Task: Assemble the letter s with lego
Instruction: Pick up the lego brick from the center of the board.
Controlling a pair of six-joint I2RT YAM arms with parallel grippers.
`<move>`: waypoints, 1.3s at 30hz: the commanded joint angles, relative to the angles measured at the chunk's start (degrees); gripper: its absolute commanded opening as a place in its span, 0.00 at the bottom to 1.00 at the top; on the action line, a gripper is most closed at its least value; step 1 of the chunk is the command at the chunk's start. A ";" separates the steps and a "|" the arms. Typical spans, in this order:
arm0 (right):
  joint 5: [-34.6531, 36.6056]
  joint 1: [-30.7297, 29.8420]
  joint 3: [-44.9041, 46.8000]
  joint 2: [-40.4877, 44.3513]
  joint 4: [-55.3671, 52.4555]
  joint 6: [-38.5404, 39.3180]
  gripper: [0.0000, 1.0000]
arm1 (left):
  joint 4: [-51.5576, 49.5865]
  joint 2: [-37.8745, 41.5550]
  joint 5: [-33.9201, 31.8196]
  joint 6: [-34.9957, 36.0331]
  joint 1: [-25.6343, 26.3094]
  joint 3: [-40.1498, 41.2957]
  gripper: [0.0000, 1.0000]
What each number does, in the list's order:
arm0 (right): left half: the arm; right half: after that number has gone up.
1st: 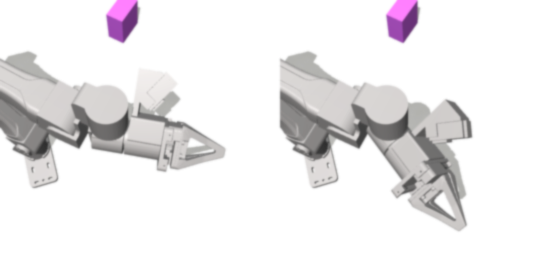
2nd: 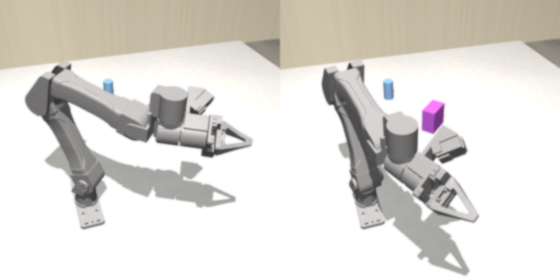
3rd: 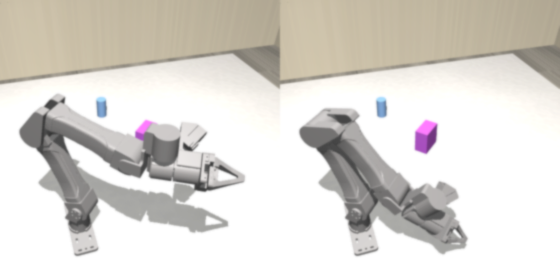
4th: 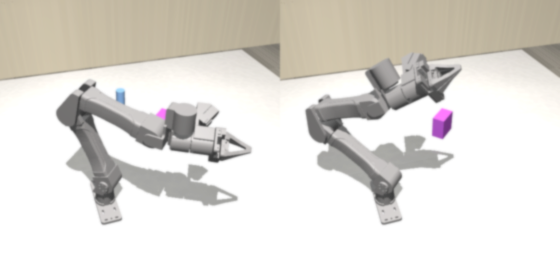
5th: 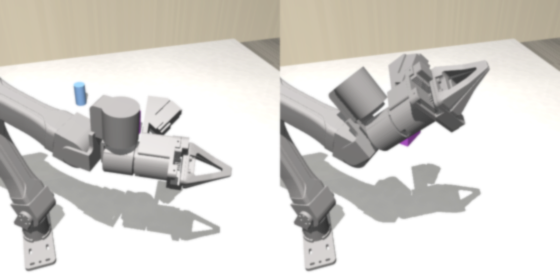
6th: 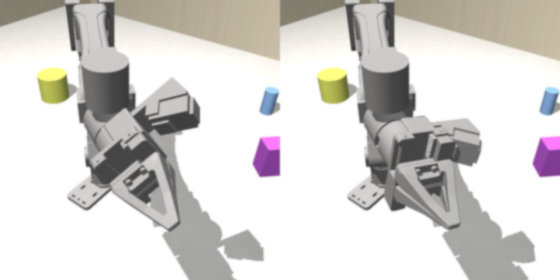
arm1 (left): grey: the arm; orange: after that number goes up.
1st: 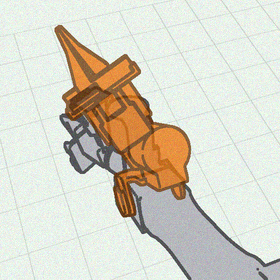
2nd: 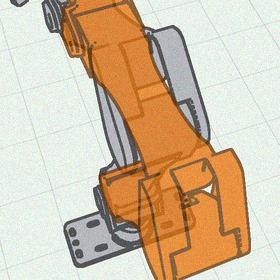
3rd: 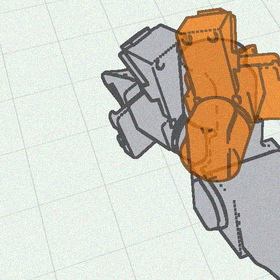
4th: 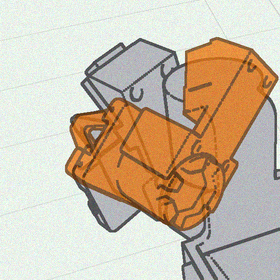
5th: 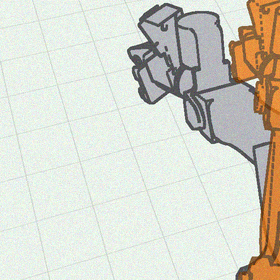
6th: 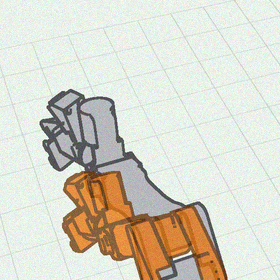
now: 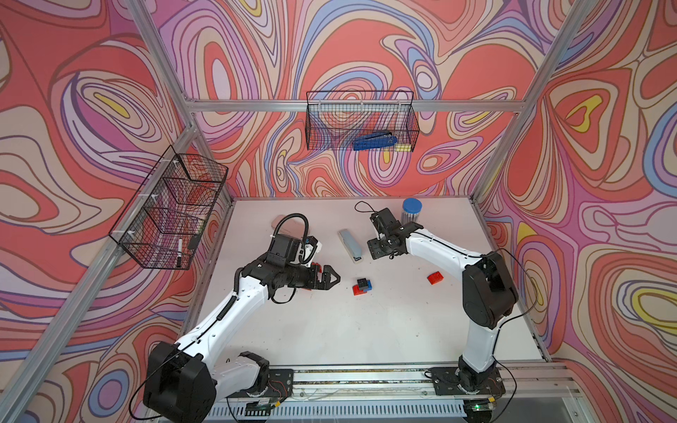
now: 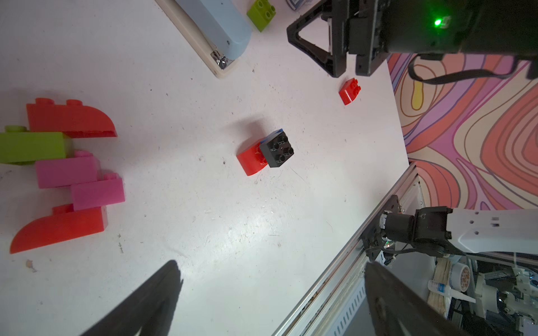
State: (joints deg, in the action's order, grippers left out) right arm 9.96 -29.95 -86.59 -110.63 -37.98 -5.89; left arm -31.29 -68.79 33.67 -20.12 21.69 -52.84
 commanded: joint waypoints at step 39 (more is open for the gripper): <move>-9.67 7.89 -18.24 -20.66 -4.72 13.24 0.30 | 2.46 -4.07 2.38 -0.45 -0.19 -2.97 1.00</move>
State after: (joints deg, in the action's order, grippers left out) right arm 0.56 -22.44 -103.44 -130.54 -41.58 7.03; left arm -29.17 -72.53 35.64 -20.40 21.69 -54.46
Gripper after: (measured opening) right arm 0.328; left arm 0.998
